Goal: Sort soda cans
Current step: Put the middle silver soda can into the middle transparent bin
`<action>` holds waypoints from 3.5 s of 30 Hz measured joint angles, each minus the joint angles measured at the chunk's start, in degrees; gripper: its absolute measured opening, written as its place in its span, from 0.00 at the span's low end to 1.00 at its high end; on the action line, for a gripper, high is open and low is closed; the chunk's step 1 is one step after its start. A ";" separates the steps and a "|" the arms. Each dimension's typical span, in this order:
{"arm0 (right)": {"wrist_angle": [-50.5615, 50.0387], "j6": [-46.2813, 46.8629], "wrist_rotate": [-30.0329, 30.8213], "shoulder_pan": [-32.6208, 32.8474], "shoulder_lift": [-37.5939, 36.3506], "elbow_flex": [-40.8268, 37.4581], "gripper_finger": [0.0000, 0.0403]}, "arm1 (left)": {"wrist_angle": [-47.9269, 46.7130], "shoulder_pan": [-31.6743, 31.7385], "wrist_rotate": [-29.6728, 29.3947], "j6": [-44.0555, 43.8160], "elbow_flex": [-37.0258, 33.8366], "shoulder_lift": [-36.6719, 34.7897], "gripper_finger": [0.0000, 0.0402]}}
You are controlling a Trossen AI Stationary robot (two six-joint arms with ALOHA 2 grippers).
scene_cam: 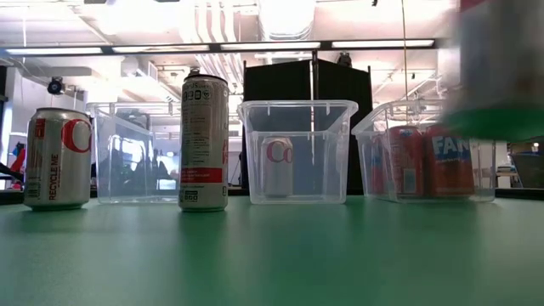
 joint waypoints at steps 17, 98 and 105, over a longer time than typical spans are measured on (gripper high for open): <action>-0.67 -26.41 -0.09 -16.98 8.74 2.62 0.74 | -4.08 -1.59 0.04 -1.61 0.00 0.00 0.95; 3.85 -41.32 4.31 -45.25 2.52 5.55 0.75 | -5.21 -1.92 -0.11 -5.30 0.02 -0.15 0.95; 11.64 -44.31 4.49 -46.00 2.52 -0.66 0.75 | -5.16 -1.69 -0.24 -4.59 0.02 -0.15 0.95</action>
